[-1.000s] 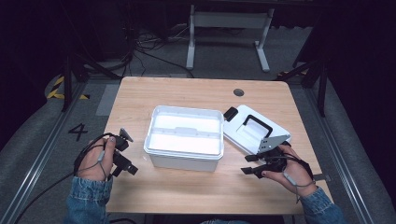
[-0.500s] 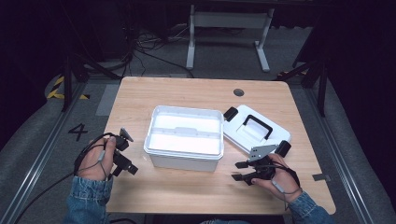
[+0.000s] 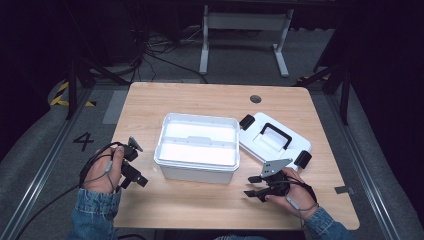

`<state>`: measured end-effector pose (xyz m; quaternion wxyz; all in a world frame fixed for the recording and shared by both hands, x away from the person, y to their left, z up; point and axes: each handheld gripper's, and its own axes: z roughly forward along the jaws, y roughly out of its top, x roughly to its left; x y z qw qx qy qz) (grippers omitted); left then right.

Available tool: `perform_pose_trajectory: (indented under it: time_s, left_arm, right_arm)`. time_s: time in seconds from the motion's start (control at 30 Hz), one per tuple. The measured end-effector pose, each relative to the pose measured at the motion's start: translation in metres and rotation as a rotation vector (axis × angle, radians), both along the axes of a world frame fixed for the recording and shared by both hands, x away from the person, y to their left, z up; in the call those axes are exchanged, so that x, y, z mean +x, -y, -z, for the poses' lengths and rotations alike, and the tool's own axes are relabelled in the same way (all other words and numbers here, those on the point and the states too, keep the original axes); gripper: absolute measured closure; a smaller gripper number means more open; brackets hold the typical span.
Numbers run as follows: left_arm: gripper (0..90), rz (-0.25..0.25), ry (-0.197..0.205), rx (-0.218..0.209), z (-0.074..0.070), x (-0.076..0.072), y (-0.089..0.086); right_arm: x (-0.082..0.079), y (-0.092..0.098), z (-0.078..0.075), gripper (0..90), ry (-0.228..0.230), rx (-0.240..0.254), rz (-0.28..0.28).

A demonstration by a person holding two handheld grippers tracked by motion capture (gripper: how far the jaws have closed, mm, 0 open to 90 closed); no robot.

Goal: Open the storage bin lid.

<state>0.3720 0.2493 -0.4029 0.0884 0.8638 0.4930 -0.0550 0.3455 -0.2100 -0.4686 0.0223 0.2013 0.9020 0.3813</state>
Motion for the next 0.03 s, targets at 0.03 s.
perform_pose_trajectory:
  time_s: [0.03]
  left_arm:
    - [18.1, 0.002, -0.003, 0.001, 0.0003, 0.0005, 0.0004]
  right_arm:
    - [-0.0001, 0.0003, -0.0001, 47.5, 0.003, 0.002, 0.001]
